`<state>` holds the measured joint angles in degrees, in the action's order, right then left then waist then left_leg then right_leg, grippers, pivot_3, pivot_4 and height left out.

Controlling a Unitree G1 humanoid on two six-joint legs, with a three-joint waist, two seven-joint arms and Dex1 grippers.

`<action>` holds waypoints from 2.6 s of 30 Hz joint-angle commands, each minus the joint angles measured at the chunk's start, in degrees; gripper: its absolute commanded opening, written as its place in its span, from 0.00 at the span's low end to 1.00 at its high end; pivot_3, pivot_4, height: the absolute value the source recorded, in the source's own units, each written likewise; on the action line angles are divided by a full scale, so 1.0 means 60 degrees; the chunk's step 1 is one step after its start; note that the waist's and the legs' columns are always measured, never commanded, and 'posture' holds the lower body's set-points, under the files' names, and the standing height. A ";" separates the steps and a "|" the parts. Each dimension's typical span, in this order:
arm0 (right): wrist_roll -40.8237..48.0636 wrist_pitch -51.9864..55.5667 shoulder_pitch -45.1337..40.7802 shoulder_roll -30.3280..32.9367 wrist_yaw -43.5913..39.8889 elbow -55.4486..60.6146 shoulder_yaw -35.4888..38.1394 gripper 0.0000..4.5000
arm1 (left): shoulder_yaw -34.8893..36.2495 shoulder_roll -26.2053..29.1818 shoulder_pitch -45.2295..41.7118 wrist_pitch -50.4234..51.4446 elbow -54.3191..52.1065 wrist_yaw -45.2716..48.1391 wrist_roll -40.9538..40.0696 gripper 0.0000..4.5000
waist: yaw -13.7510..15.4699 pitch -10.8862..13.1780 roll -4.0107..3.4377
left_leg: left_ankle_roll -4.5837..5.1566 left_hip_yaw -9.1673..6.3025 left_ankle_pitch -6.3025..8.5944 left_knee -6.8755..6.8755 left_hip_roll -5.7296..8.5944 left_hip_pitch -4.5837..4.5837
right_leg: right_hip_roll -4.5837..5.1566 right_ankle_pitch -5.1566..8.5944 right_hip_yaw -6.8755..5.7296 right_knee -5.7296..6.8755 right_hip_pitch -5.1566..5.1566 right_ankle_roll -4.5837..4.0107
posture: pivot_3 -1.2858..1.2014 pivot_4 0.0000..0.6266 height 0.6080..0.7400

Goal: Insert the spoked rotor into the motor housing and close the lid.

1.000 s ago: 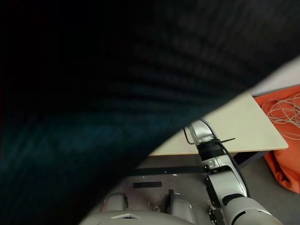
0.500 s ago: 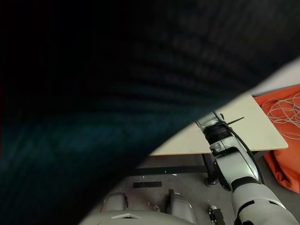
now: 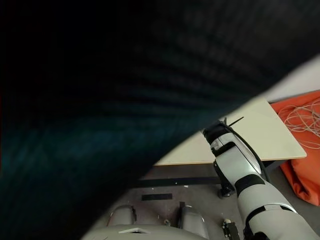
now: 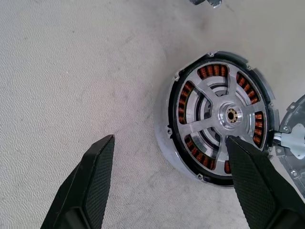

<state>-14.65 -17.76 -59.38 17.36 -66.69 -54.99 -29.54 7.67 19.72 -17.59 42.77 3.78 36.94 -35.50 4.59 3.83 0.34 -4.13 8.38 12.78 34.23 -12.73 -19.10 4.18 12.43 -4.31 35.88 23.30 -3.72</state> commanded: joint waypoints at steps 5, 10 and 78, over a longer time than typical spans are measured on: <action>-0.0437 -0.1109 -0.0914 -0.0165 -0.0399 -0.1069 0.0013 0.93 | 0.0218 -0.0108 0.0049 -0.0239 -0.0417 -0.0145 -0.0082 0.71 | -0.0111 0.0000 0.0000 | 0.0004 0.0000 0.0002 0.0000 0.0000 -0.0006 | 0.0000 -0.0001 -0.0001 -0.0003 0.0001 -0.0003 | 0.52 0.00 1.00; -0.0655 -0.1475 -0.0932 -0.0207 -0.0585 -0.1196 0.0017 0.93 | 0.0228 -0.0201 0.0256 -0.0313 -0.0521 -0.0224 -0.0084 0.71 | -0.0114 0.0000 0.0000 | 0.0010 0.0001 0.0006 0.0000 0.0000 -0.0009 | 0.0000 -0.0001 -0.0001 -0.0003 0.0004 -0.0004 | 0.52 0.00 1.00; 0.0529 0.4403 0.0320 -0.0390 -0.1775 0.2896 0.1289 0.00 | -0.0126 -0.0771 0.0638 -0.0324 -0.0898 -0.0541 -0.0018 0.71 | -0.0084 0.0007 -0.0010 | 0.0032 0.0004 0.0017 0.0010 -0.0013 -0.0022 | -0.0001 -0.0014 -0.0014 -0.0002 0.0013 -0.0027 | 0.52 0.00 1.00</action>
<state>-12.29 8.49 -57.10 13.76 -77.79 -41.50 -22.73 6.96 14.99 -13.29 41.69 0.56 33.45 -35.44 4.09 3.87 0.28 -4.03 8.40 12.82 34.29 -12.80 -19.23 4.18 12.35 -4.40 35.87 23.37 -3.88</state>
